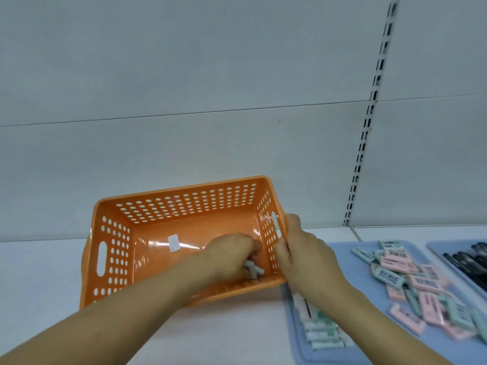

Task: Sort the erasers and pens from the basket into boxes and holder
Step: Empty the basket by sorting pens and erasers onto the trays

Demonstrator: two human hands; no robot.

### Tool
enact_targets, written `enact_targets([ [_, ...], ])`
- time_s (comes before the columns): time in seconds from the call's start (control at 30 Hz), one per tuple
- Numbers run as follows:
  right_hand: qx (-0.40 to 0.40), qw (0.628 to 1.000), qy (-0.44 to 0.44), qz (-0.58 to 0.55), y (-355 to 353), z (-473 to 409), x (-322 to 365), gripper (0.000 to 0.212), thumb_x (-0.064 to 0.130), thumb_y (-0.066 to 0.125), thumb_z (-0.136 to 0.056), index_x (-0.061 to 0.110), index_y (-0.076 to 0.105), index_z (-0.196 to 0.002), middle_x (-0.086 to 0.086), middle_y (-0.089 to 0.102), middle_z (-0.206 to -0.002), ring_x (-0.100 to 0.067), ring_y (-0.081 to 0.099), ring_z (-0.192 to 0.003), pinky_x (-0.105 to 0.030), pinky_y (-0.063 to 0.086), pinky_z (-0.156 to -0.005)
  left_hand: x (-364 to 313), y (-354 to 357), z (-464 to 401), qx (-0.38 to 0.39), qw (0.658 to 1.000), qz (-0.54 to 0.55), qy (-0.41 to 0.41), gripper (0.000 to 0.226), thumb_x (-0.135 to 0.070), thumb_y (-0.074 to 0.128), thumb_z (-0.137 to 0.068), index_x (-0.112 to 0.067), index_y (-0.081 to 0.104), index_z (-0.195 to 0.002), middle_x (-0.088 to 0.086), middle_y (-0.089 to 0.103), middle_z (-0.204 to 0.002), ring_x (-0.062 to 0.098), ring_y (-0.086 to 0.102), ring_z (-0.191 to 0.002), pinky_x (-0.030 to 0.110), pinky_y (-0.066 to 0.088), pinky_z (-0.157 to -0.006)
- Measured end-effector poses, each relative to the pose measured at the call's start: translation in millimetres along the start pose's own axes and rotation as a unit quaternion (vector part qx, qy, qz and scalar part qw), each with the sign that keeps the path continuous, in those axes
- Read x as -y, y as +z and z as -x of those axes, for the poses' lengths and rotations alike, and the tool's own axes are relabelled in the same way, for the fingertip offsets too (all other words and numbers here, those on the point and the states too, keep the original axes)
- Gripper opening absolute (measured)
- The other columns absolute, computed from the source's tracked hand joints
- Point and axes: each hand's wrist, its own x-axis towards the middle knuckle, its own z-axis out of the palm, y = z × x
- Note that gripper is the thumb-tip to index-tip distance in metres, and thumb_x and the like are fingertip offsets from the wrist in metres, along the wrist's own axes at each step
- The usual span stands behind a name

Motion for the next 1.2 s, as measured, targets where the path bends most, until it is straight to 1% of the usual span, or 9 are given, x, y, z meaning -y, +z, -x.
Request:
enact_targets([
  [0.13, 0.020, 0.999, 0.002, -0.028, -4, -12, -1, 0.019, 0.030, 0.033, -0.100, 0.017, 0.035, -0.113, -0.004, 0.058, -0.087, -0.033, 0.058, -0.083, -0.039, 0.047, -0.072, 13, -8, 8, -0.008, 0.997, 0.071, -0.034, 0.026, -0.044, 0.070, -0.081, -0.022, 0.060, -0.091, -0.006, 0.062, -0.087, 0.018, 0.058, -0.082, 0.028, 0.046, -0.069],
  [0.23, 0.026, 0.997, 0.005, -0.071, -7, -15, -8, 0.034, 0.046, 0.030, -0.101, 0.021, 0.040, -0.122, -0.004, 0.065, -0.095, -0.029, 0.061, -0.091, -0.042, 0.049, -0.080, 20, -28, 26, -0.094, 0.983, 0.147, -0.057, 0.020, -0.031, 0.078, -0.077, -0.022, 0.062, -0.085, -0.010, 0.064, -0.079, 0.010, 0.056, -0.070, 0.026, 0.044, -0.064],
  [0.37, -0.092, 0.983, -0.037, -0.155, -23, 1, -16, 0.043, 0.056, 0.023, -0.099, 0.033, 0.050, -0.124, 0.014, 0.060, -0.108, -0.009, 0.057, -0.099, -0.035, 0.045, -0.086, -8, -52, 55, -0.213, 0.911, 0.345, -0.070, 0.019, -0.019, 0.081, -0.075, -0.024, 0.063, -0.078, -0.005, 0.068, -0.076, 0.019, 0.062, -0.067, 0.038, 0.054, -0.062],
  [0.5, -0.002, 0.904, -0.073, -0.421, -51, 24, -22, 0.039, 0.055, 0.039, -0.096, 0.031, 0.067, -0.108, 0.007, 0.062, -0.074, -0.004, 0.056, -0.064, -0.018, 0.042, -0.056, -74, -64, 61, -0.241, 0.862, 0.445, -0.008, 0.022, -0.014, 0.081, -0.075, -0.021, 0.061, -0.081, 0.004, 0.070, -0.075, 0.031, 0.066, -0.072, 0.051, 0.056, -0.061],
  [0.7, -0.002, 0.881, 0.003, -0.473, -83, 48, -72, 0.019, 0.021, 0.055, -0.096, 0.018, 0.071, -0.106, 0.005, 0.049, -0.052, -0.010, 0.041, -0.046, -0.017, 0.033, -0.044, -148, -45, 30, -0.285, 0.852, 0.438, -0.003, 0.030, -0.031, 0.077, -0.078, -0.038, 0.051, -0.091, -0.017, 0.061, -0.090, 0.009, 0.063, -0.069, 0.038, 0.056, -0.063],
  [0.83, -0.083, 0.948, 0.078, -0.296, -84, 64, -138, 0.010, 0.032, 0.060, -0.092, 0.034, 0.069, -0.097, 0.018, 0.067, -0.076, 0.002, 0.059, -0.066, -0.010, 0.041, -0.057, -167, -10, 24, -0.303, 0.874, 0.380, -0.008, 0.029, -0.037, 0.069, -0.082, -0.042, 0.051, -0.104, -0.028, 0.052, -0.104, -0.001, 0.059, -0.088, 0.025, 0.051, -0.075],
  [0.97, -0.113, 0.988, 0.098, -0.041, -74, 80, -191, 0.030, 0.039, 0.060, -0.091, 0.035, 0.062, -0.120, 0.015, 0.060, -0.104, -0.006, 0.056, -0.093, -0.023, 0.041, -0.074, -161, 39, 33, -0.293, 0.912, 0.285, -0.044, 0.026, -0.054, 0.056, -0.084, -0.046, 0.050, -0.107, -0.036, 0.047, -0.114, -0.012, 0.045, -0.112, 0.011, 0.036, -0.087],
  [1.1, -0.101, 0.994, -0.038, 0.018, -48, 85, -222, 0.030, 0.022, 0.072, -0.084, 0.021, 0.071, -0.113, 0.002, 0.067, -0.114, -0.016, 0.057, -0.107, -0.031, 0.048, -0.084, -156, 70, 42, -0.317, 0.912, 0.240, -0.097, 0.050, -0.063, 0.048, -0.081, -0.037, 0.054, -0.123, -0.026, 0.044, -0.133, -0.001, 0.039, -0.125, 0.011, 0.027, -0.101],
  [1.2, -0.111, 0.992, -0.061, -0.003, -43, 86, -233, 0.030, 0.031, 0.065, -0.086, 0.021, 0.072, -0.113, 0.002, 0.066, -0.121, -0.011, 0.050, -0.111, -0.032, 0.043, -0.089, -162, 67, 48, -0.408, 0.880, 0.220, -0.103, 0.041, -0.050, 0.053, -0.084, -0.028, 0.060, -0.118, -0.020, 0.049, -0.132, 0.006, 0.045, -0.122, 0.012, 0.029, -0.101],
])
